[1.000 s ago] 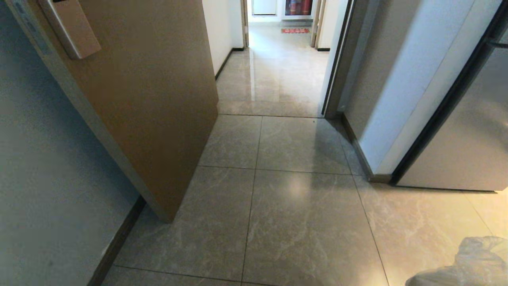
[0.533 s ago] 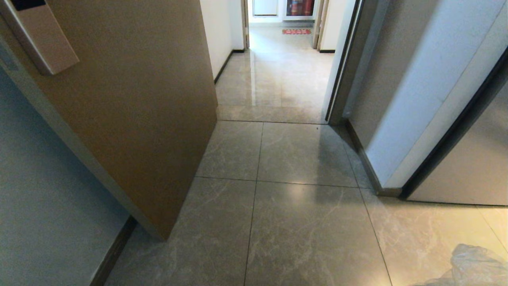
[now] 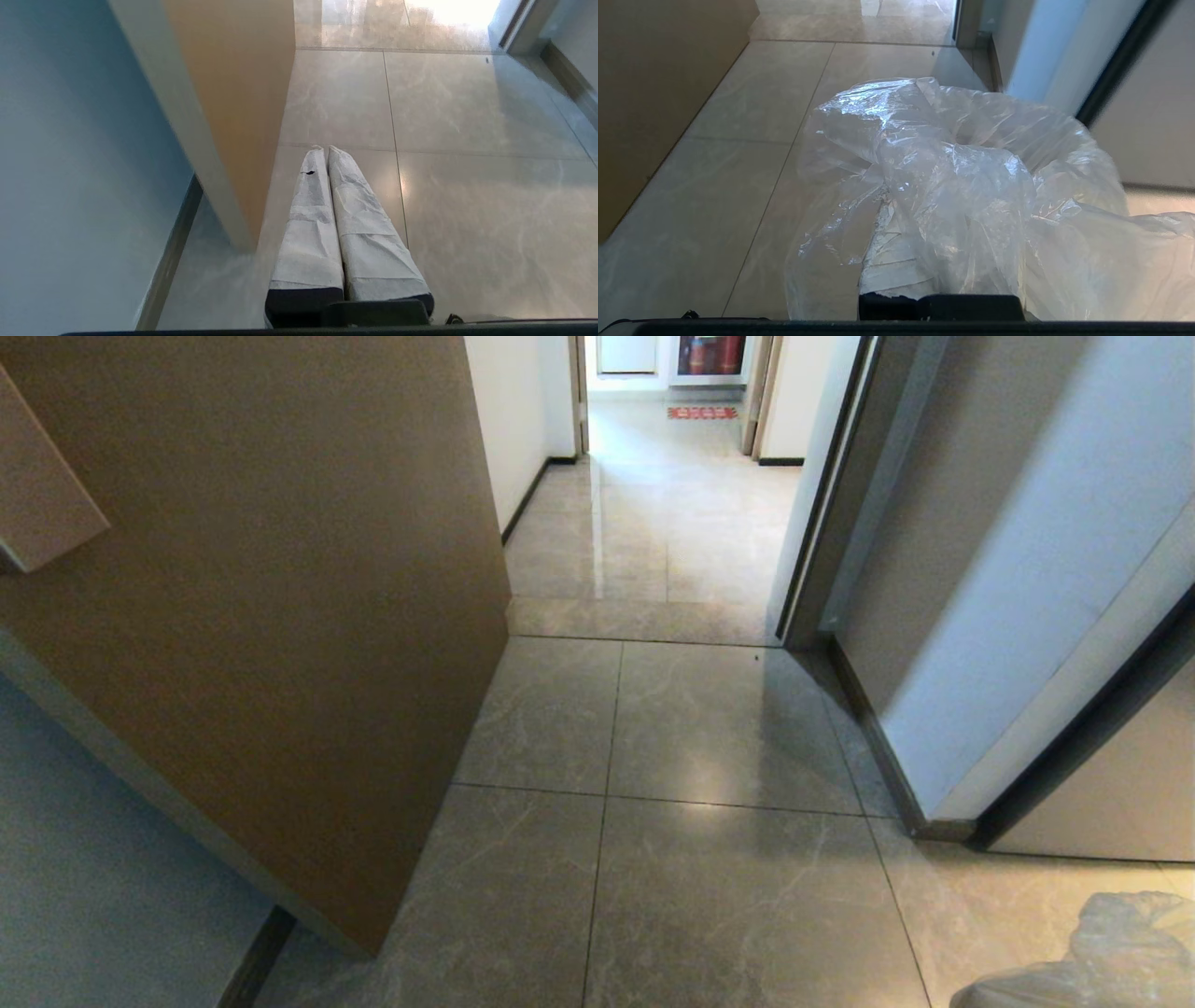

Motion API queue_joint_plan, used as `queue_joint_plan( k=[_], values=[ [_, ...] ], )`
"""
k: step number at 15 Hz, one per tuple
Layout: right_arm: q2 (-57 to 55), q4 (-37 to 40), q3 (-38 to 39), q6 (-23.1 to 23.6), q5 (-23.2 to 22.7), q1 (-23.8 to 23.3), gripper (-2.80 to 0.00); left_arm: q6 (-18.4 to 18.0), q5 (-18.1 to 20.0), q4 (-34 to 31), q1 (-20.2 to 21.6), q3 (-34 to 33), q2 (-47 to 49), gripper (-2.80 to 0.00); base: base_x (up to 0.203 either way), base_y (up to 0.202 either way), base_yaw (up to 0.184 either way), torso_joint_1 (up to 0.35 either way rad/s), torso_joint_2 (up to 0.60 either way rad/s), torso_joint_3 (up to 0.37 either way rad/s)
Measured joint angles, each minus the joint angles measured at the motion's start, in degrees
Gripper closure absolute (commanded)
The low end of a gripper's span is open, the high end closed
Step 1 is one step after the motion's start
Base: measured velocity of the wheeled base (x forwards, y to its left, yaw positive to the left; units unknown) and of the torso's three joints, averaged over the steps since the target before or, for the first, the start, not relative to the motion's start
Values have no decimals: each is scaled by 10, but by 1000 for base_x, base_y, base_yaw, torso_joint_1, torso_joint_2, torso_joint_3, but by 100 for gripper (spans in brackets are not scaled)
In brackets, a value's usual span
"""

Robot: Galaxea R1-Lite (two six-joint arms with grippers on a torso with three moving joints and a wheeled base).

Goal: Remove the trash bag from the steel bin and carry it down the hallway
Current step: Put the trash bag at the door

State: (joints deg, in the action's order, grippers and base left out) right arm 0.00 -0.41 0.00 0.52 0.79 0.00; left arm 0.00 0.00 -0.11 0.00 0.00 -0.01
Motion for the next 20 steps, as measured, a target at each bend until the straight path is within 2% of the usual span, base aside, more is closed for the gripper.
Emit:
queue_joint_plan(
  k=[20],
  values=[
    [0,0,0,0,0,0,0,0,0,0,0,0,0,0,192,0,2,3,4,3]
  ],
)
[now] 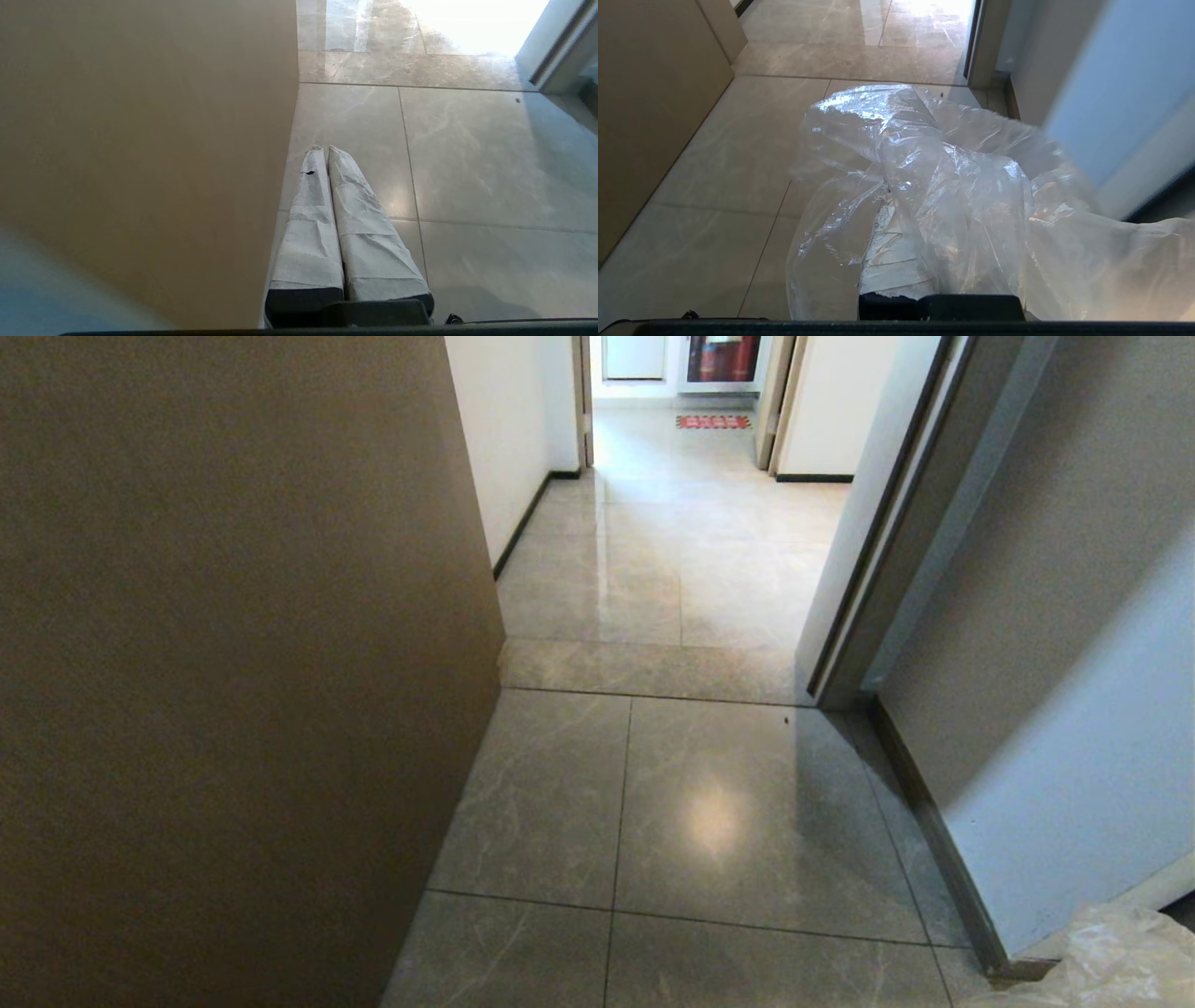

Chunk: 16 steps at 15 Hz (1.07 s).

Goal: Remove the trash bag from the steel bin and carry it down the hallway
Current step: Put the trash bag at the door

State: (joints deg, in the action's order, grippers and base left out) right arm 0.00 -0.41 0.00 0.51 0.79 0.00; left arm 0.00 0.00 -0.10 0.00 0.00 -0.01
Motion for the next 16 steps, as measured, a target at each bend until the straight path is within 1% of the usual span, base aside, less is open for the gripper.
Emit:
queue_joint_plan(
  k=[16],
  values=[
    [0,0,0,0,0,0,0,0,0,0,0,0,0,0,191,0,1,4,1,2]
  ],
)
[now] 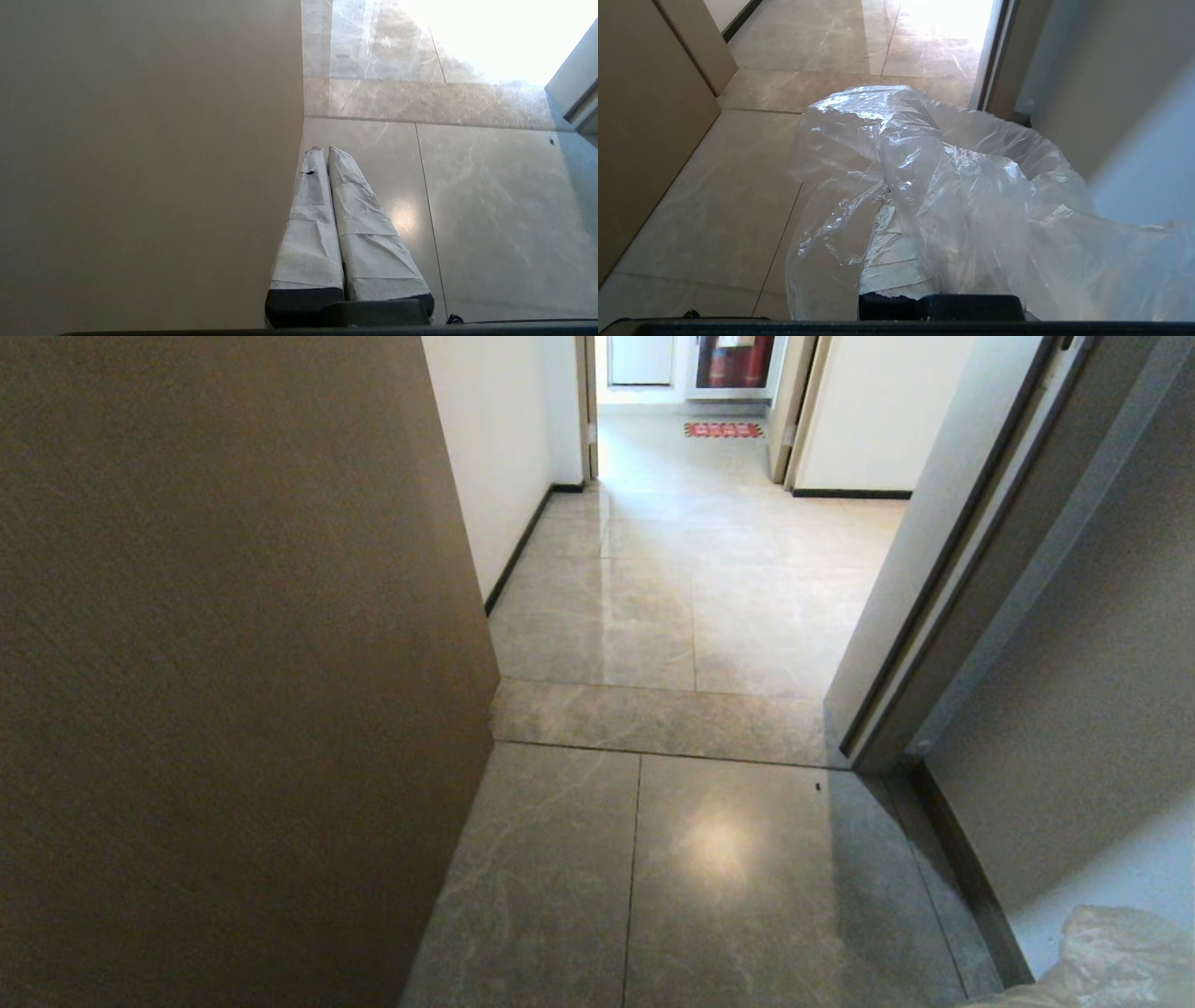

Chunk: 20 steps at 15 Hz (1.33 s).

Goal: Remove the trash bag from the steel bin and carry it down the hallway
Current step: Put the trash bag at the door

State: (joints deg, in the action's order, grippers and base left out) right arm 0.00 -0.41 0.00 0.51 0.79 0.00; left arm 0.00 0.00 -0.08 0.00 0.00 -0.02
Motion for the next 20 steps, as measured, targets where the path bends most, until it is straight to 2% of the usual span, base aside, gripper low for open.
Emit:
queue_joint_plan(
  k=[2,14,20],
  values=[
    [0,0,0,0,0,0,0,0,0,0,0,0,0,0,148,0,0,4,3,2],
    [0,0,0,0,0,0,0,0,0,0,0,0,0,0,0,0,0,0,0,0],
    [0,0,0,0,0,0,0,1,0,0,0,0,0,0,-2,-139,-3,1,1,-1]
  ],
)
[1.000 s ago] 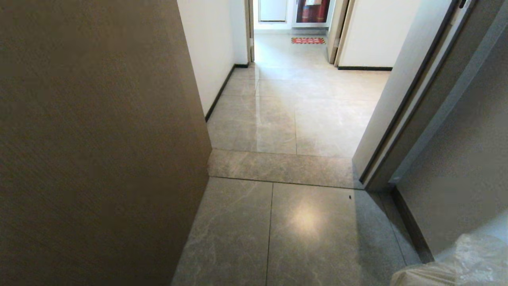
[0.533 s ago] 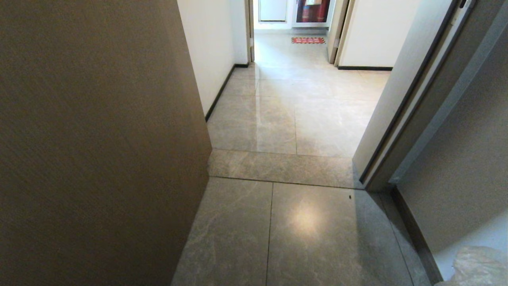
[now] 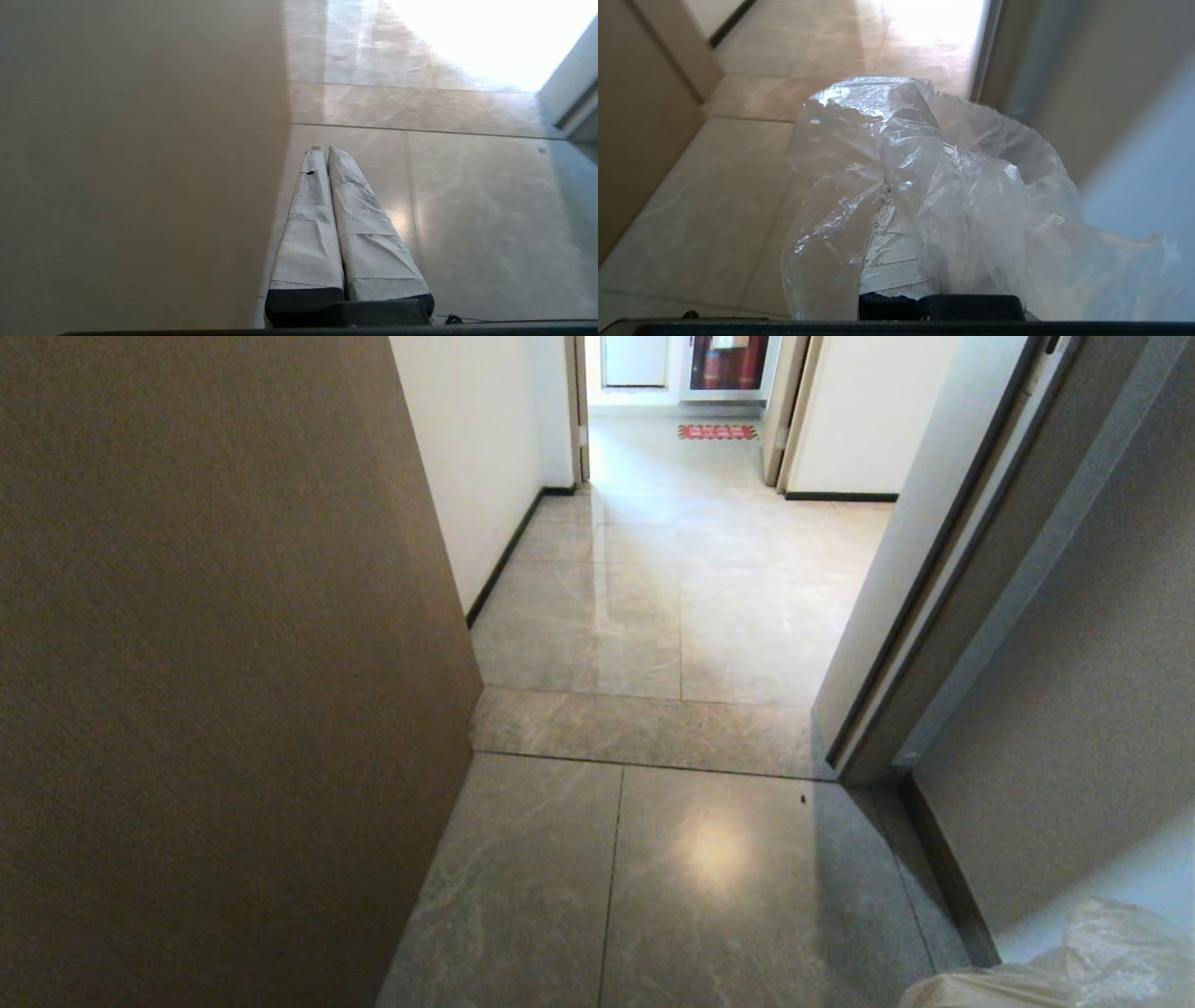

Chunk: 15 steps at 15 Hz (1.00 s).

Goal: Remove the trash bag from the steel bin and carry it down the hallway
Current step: Put the trash bag at the door

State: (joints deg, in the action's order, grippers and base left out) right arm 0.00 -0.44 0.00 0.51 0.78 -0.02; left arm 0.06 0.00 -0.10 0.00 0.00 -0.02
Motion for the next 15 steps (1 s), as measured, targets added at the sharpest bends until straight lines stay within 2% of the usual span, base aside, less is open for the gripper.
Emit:
queue_joint_plan(
  k=[11,15],
  values=[
    [0,0,0,0,0,0,0,0,0,0,0,0,0,0,1,-8,-3,0,1,1],
    [0,0,0,0,0,0,0,0,0,0,0,0,0,0,156,0,1,2,0,2]
  ],
)
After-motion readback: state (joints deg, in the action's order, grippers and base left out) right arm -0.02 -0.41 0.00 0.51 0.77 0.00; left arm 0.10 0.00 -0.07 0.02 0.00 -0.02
